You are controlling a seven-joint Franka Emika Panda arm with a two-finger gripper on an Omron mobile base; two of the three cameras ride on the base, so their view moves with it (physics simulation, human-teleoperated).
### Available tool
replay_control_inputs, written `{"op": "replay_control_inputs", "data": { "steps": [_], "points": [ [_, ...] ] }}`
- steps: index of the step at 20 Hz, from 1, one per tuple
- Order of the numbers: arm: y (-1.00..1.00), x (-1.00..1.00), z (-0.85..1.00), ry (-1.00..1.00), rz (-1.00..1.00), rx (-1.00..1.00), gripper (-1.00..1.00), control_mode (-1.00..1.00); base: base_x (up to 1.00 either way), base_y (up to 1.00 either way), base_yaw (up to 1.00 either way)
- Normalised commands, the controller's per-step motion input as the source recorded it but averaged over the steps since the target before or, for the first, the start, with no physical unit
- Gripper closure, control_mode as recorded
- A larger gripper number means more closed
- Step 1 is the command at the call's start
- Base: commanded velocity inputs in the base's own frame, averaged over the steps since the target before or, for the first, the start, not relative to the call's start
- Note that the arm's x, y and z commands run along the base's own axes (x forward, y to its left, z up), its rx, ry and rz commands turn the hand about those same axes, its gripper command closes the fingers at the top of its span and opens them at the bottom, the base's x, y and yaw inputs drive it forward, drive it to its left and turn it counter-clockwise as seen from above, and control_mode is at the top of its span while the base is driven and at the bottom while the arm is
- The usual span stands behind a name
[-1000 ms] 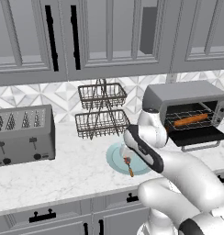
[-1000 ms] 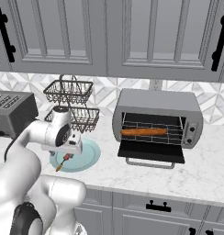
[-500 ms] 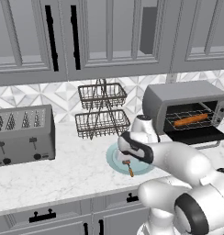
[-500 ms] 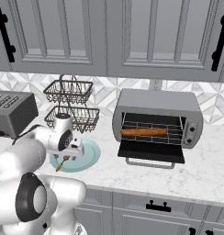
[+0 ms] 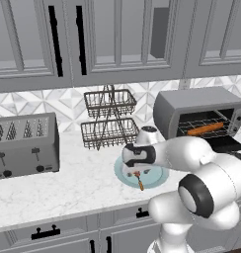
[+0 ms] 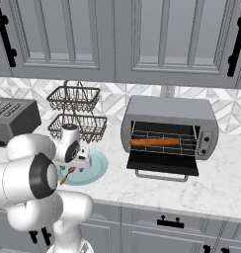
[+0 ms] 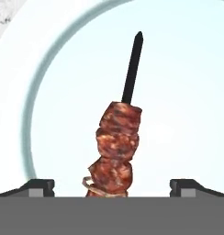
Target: Pick up the kebab skewer and baguette bread, and place them inside the toaster oven. Close the toaster oven door and start by setting the timer.
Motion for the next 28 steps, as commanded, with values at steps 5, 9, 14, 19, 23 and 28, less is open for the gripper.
{"op": "replay_control_inputs", "data": {
  "steps": [5,9,14,19,23,28],
  "points": [
    [0.15,0.25,-0.24,0.00,0.00,0.00,-1.00,-1.00,0.00,0.00,0.00],
    [0.10,0.01,-0.16,0.01,-0.01,-0.02,1.00,-1.00,0.00,0.00,0.00],
    [-0.03,-0.11,-0.19,0.03,-0.05,0.00,1.00,-1.00,0.00,0.00,0.00],
    [-0.28,-0.12,0.00,0.00,-0.07,0.00,1.00,-1.00,0.00,0.00,0.00],
    [-0.98,-0.14,0.64,0.00,-0.20,0.04,1.00,-1.00,0.00,0.00,0.00],
    [-1.00,-0.15,1.00,-0.02,-0.32,0.06,1.00,-1.00,0.00,0.00,0.00]
  ]
}}
